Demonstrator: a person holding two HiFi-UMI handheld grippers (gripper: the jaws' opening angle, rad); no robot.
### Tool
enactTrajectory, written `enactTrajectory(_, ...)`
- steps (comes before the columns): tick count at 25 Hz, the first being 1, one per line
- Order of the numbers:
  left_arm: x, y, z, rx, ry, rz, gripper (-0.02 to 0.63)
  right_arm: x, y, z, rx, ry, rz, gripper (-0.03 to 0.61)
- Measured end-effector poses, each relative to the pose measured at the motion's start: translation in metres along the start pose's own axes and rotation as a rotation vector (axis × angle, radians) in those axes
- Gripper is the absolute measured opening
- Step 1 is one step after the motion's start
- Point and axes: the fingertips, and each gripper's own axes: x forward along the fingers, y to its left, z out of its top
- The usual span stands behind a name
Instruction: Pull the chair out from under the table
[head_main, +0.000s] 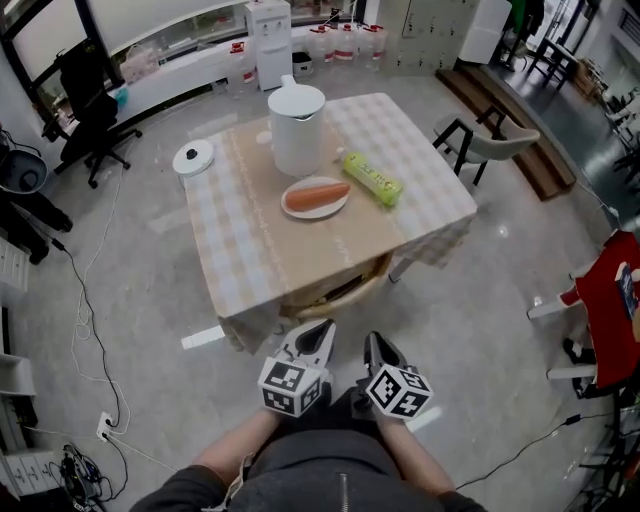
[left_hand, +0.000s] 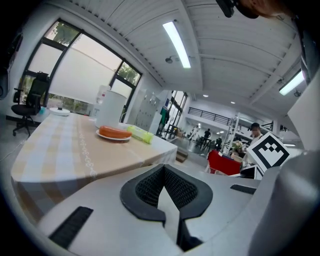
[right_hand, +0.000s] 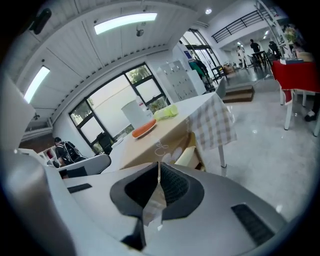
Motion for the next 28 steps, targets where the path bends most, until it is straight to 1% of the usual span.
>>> enactTrajectory(4, 0.003, -0.005, -0.006, -0.013, 0.016, -0.016, 0.009, 0.0, -0.013, -0.003, 0.055, 0.029, -0.022, 0.012)
enactTrajectory(8, 0.007, -0.007, -0.011, -0.02, 0.029, -0.007, 0.009, 0.004, -0.013, 0.0, 0.077, 0.053, -0.013, 0.012)
enactTrajectory(11, 0.009, -0.01, -0.009, -0.029, 0.022, 0.001, 0.009, 0.014, -0.015, 0.003, 0.104, 0.073, -0.004, 0.012)
enactTrajectory(17, 0.006, -0.013, -0.013, -0.063, 0.025, 0.052, 0.009, 0.028, -0.016, 0.008, 0.215, 0.154, 0.049, 0.014)
enactTrajectory(22, 0.004, -0.013, -0.009, -0.084, 0.004, 0.107, 0.009, 0.049, -0.028, 0.014, 0.335, 0.209, 0.06, 0.014)
enactTrajectory(24, 0.001, -0.013, -0.009, -0.088, 0.0, 0.123, 0.009, 0.055, -0.034, 0.015, 0.344, 0.218, 0.051, 0.014)
enactTrajectory(27, -0.005, -0.013, -0.01, -0.084, -0.002, 0.15, 0.009, 0.067, -0.04, 0.017, 0.314, 0.225, 0.052, 0.02)
enactTrajectory(28, -0.007, -0.012, -0.01, -0.083, -0.003, 0.159, 0.009, 0.071, -0.041, 0.017, 0.306, 0.231, 0.058, 0.034)
